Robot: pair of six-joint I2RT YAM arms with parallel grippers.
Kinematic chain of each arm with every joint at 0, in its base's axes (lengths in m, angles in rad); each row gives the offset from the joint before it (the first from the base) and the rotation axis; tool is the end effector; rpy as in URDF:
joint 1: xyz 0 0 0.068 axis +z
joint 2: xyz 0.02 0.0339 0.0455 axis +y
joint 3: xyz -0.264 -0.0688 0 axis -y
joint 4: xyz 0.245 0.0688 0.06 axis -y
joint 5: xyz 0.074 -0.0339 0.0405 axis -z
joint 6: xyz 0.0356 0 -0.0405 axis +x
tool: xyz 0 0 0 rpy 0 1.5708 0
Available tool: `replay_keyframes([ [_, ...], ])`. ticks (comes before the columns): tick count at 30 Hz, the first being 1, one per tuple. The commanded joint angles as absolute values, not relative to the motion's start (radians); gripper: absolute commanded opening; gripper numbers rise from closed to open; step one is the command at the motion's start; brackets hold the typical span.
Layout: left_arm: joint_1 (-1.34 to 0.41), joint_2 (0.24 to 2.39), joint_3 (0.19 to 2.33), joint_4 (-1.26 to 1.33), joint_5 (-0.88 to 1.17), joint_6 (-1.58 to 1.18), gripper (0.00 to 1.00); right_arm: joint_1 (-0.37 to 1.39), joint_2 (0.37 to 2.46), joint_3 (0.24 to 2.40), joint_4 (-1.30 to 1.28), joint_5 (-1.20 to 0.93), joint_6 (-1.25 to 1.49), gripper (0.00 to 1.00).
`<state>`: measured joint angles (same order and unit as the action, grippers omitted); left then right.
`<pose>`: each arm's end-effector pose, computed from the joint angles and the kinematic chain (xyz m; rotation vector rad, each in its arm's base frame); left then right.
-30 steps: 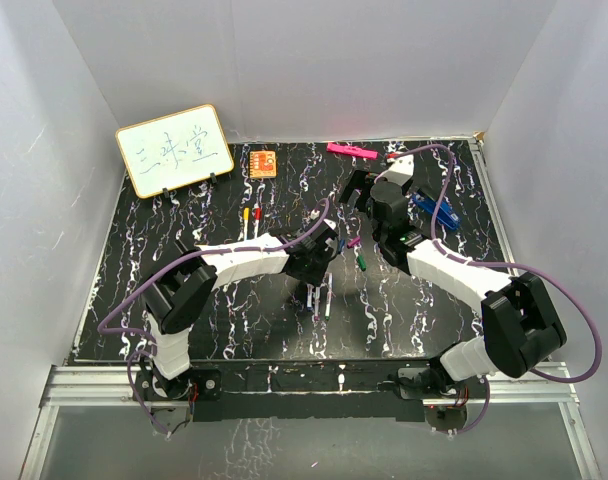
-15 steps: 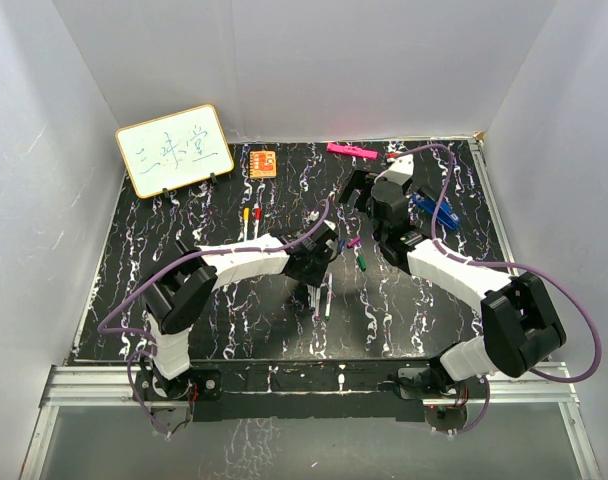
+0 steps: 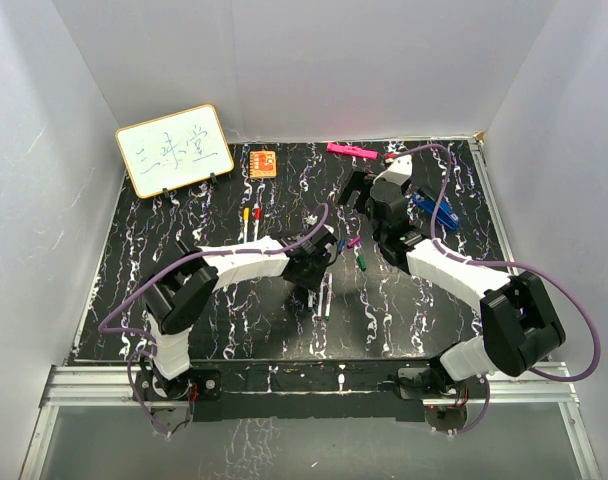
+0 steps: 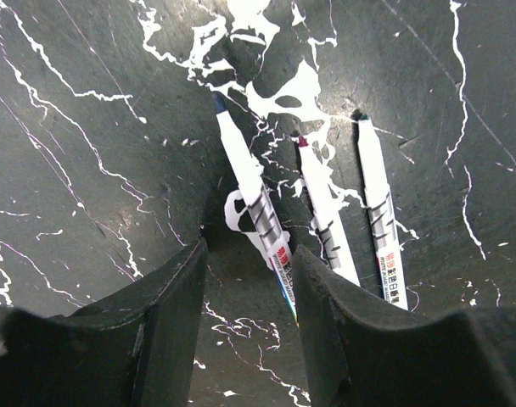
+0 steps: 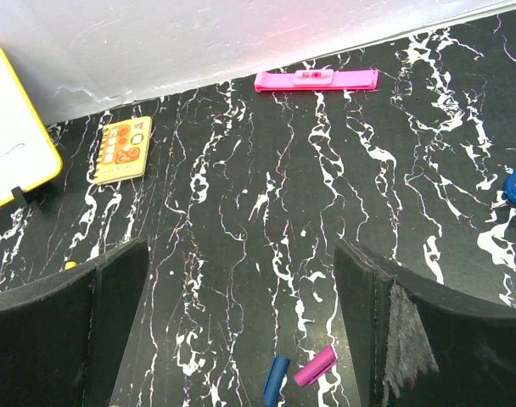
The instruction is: Insert the pens into the pen caps
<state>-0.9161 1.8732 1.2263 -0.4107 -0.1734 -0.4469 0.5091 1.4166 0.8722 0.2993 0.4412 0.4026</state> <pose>0.2386 -0.3007 0.1707 0.5519 2.5669 -0.2567 0.2896 0.1442 0.2730 0.2155 1.7861 0.2522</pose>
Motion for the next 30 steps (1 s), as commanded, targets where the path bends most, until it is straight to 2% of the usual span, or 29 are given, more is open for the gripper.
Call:
replay_keyframes([
  [1, -0.929, 1.836, 1.195, -0.46, -0.156, -0.458, 0.43, 0.506, 1.419, 0.883, 0.323, 0.443, 0.413, 0.88],
  [14, -0.941, 1.755, 1.072, -0.531, -0.125, -0.486, 0.41, 0.506, 1.428, 0.884, 0.324, 0.434, 0.433, 0.88],
  [26, -0.941, 1.832, 1.111, -0.477, -0.165, -0.452, 0.4, 0.506, 1.424, 0.879, 0.323, 0.431, 0.428, 0.88],
  [30, -0.941, 1.862, 1.124, -0.493, -0.18, -0.447, 0.36, 0.506, 1.42, 0.877, 0.323, 0.436, 0.425, 0.88],
])
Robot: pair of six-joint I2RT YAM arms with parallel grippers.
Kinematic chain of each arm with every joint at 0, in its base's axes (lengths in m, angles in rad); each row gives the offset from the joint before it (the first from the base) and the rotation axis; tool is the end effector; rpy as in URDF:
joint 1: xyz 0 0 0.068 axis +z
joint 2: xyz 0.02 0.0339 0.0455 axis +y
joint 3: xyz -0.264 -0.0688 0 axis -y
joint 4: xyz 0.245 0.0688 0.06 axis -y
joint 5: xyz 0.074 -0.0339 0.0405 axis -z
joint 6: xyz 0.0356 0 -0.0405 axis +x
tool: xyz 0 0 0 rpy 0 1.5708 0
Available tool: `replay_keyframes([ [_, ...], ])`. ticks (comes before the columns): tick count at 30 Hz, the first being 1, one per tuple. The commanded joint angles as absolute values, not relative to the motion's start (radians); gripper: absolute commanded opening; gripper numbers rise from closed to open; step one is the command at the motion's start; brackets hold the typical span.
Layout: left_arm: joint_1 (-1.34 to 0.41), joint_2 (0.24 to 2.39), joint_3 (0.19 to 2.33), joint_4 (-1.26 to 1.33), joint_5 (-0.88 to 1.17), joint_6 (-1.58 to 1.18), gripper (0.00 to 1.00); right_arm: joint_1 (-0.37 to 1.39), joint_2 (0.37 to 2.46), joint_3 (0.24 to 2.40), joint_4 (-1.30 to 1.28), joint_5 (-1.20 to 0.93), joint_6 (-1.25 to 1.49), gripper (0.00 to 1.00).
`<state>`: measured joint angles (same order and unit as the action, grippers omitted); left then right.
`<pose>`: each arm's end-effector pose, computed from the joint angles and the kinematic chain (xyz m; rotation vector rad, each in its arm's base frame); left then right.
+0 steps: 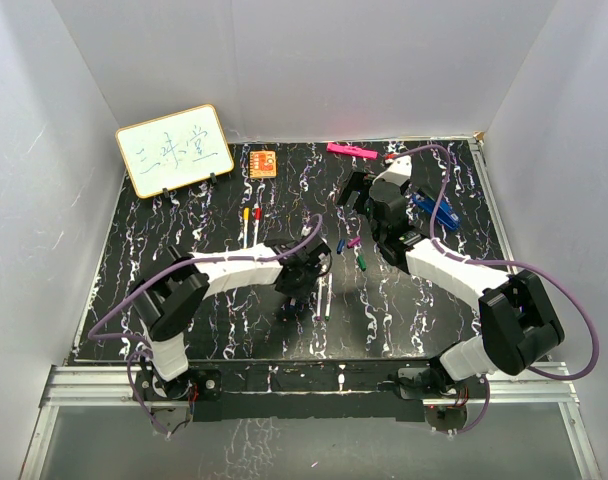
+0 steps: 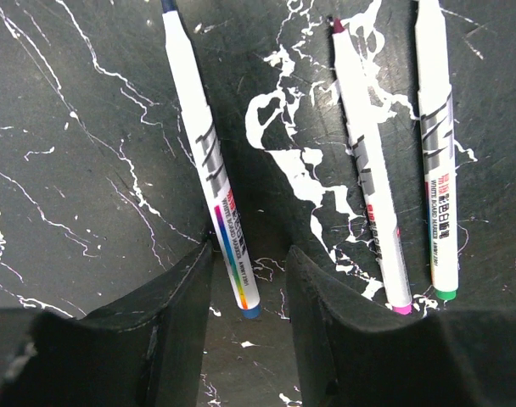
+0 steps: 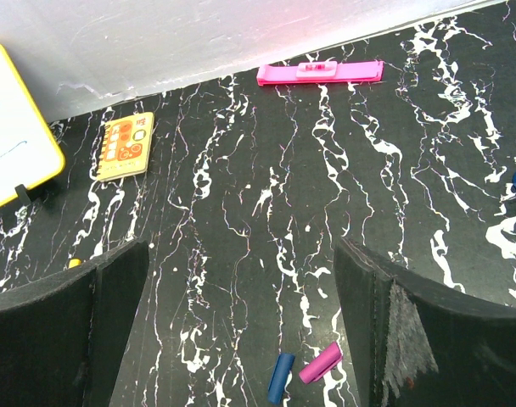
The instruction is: Insert the pens into the pen caps
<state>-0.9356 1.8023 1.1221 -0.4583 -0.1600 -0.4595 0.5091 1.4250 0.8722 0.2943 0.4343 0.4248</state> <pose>0.2149 -0.2820 0.1639 0.5908 2.6364 -0.2150 0.2906 0.1450 0.2699 0.2280 1.7985 0.2674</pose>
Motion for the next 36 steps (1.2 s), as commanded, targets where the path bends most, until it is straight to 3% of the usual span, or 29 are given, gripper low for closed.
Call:
replay_keyframes([
  [1, -0.942, 1.867, 1.124, -0.498, -0.193, -0.446, 0.35, 0.506, 1.42, 0.876, 0.322, 0.438, 0.424, 0.88],
  [11, -0.907, 1.895, 1.1, -0.505, -0.221, -0.463, 0.28, 0.504, 1.428, 0.888, 0.31, 0.437, 0.422, 0.88],
  [17, -0.885, 1.896, 1.069, -0.502, -0.192, -0.463, 0.17, 0.504, 1.436, 0.893, 0.306, 0.443, 0.42, 0.88],
  [22, -0.862, 1.891, 1.023, -0.487, -0.157, -0.456, 0.0, 0.502, 1.441, 0.896, 0.301, 0.455, 0.42, 0.88],
  [29, -0.851, 1.912, 1.015, -0.475, -0.129, -0.418, 0.0, 0.501, 1.487, 0.917, 0.23, 0.472, 0.417, 0.85],
  [36, -0.799, 1.779, 1.018, -0.472, -0.112, -0.402, 0.0, 0.508, 1.541, 0.937, 0.12, 0.446, 0.435, 0.69],
])
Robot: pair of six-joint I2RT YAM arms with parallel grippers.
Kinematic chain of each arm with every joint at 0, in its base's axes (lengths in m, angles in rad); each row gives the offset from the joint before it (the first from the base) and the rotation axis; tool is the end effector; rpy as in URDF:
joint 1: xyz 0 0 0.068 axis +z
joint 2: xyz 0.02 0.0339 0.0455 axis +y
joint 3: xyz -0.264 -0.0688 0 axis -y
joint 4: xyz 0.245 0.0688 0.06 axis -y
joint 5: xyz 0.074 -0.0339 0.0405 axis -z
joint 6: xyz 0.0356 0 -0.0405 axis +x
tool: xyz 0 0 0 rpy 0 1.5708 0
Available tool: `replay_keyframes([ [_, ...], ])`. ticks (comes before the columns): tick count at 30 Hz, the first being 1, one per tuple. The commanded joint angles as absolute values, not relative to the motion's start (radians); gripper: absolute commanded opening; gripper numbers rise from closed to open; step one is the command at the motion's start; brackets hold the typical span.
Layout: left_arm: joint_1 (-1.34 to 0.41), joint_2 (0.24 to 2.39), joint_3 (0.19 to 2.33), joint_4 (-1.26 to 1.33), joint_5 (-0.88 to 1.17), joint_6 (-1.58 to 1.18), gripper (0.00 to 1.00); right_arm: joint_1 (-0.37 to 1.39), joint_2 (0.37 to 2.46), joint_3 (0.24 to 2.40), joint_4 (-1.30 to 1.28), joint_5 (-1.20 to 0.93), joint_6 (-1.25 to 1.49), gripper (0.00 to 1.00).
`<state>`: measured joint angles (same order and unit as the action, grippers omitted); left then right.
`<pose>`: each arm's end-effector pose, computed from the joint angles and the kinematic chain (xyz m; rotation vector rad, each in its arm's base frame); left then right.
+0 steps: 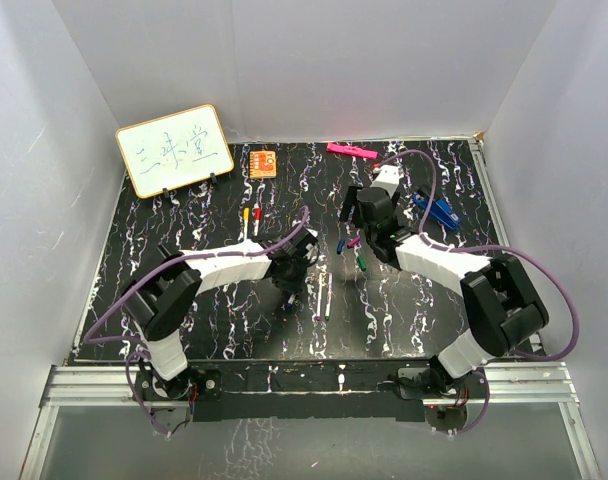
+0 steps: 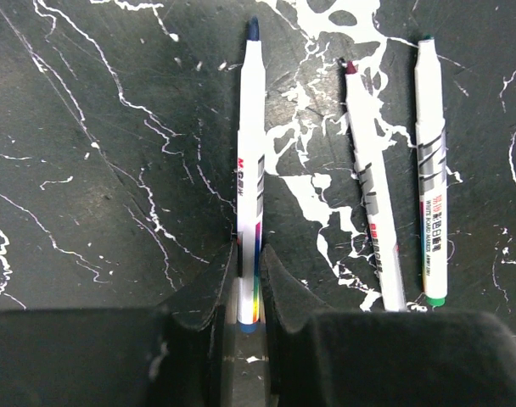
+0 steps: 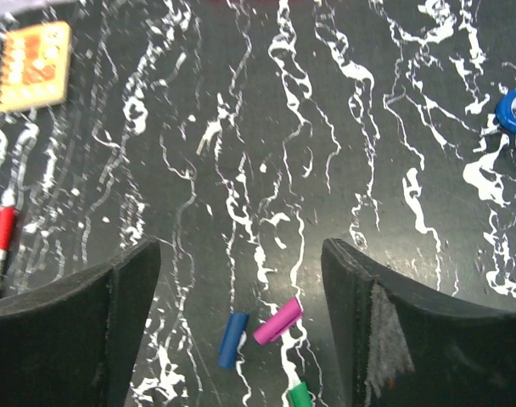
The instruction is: Insert the pens into the pen caps
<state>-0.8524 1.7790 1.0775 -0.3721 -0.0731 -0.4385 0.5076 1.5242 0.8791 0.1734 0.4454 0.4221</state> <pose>0.2341 -0.2638 0.1633 0.5268 2.6300 -0.3312 0.2994 0.1490 0.2296 0.1895 1.9871 0.1426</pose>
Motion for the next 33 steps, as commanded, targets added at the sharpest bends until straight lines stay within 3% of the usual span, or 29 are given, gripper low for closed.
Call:
replay_keyframes([
  [1, -0.788, 1.751, 1.022, -0.478, -0.113, -0.398, 0.0, 0.512, 1.549, 0.94, 0.105, 0.445, 0.44, 0.67],
  [7, -0.732, 1.605, 1.072, -0.523, -0.094, -0.365, 0.0, 0.537, 1.592, 0.978, 0.011, 0.422, 0.477, 0.58],
  [23, -0.693, 1.27, 0.956, -0.378, -0.176, -0.392, 0.0, 0.614, 1.727, 1.102, -0.161, 0.443, 0.51, 0.58],
  [33, -0.689, 1.221, 0.894, -0.334, -0.193, -0.403, 0.0, 0.618, 1.833, 1.199, -0.239, 0.443, 0.526, 0.57],
])
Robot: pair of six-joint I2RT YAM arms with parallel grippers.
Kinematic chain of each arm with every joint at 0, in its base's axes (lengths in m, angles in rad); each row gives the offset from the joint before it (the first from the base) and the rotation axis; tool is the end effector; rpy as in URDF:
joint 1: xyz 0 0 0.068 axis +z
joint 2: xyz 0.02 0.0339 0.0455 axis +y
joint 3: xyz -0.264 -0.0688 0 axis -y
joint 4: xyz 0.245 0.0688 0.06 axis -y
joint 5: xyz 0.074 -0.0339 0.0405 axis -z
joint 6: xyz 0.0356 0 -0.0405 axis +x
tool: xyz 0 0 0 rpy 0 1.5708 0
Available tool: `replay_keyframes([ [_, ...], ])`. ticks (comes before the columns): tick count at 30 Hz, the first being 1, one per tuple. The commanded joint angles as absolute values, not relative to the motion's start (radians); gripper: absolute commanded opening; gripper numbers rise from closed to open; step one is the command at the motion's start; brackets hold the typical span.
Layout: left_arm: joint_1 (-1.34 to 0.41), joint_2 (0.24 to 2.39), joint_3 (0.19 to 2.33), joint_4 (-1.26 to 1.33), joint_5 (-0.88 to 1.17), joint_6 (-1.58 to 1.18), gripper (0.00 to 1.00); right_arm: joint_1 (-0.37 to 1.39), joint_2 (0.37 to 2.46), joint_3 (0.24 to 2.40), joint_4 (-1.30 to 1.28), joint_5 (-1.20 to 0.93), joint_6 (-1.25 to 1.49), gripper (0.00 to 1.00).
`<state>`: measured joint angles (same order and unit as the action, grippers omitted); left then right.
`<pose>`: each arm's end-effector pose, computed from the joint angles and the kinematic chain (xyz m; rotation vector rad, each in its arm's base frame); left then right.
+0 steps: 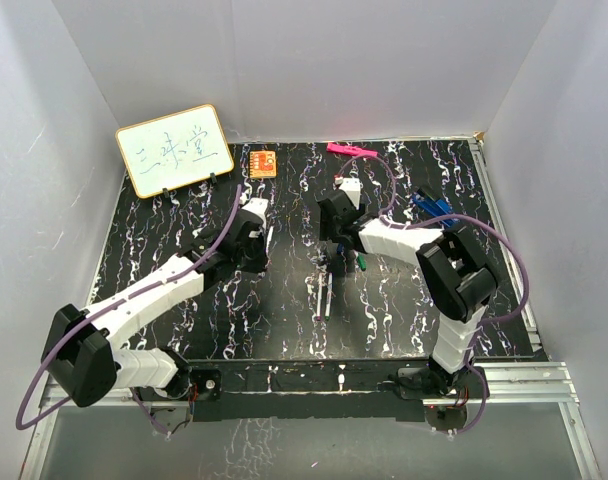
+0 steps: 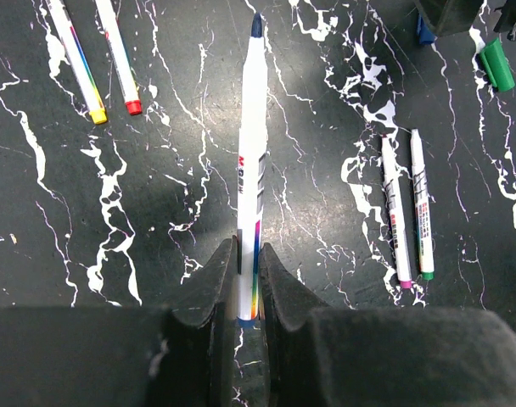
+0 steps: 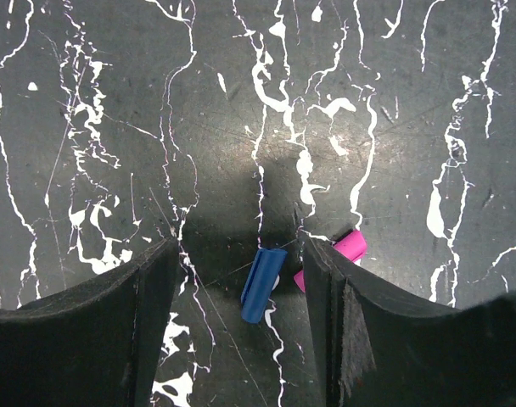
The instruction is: Insert the pens into the pen caps
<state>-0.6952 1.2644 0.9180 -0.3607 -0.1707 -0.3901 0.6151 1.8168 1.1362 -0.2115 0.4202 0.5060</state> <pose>0.2144 -0.1709 0.2676 0.2590 2.2794 -0.3776 0.3182 0.2070 0.1791 0.0486 2.3608 0.0166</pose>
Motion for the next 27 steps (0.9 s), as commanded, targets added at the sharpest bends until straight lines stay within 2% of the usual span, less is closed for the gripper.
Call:
replay_keyframes([
  [1, -0.689, 1.217, 0.888, -0.33, -0.192, -0.403, 0.0, 0.617, 1.838, 1.204, -0.244, 0.443, 0.526, 0.57],
  [27, -0.685, 1.262, 0.873, -0.313, -0.168, -0.408, 0.0, 0.62, 1.911, 1.248, -0.264, 0.414, 0.525, 0.56],
])
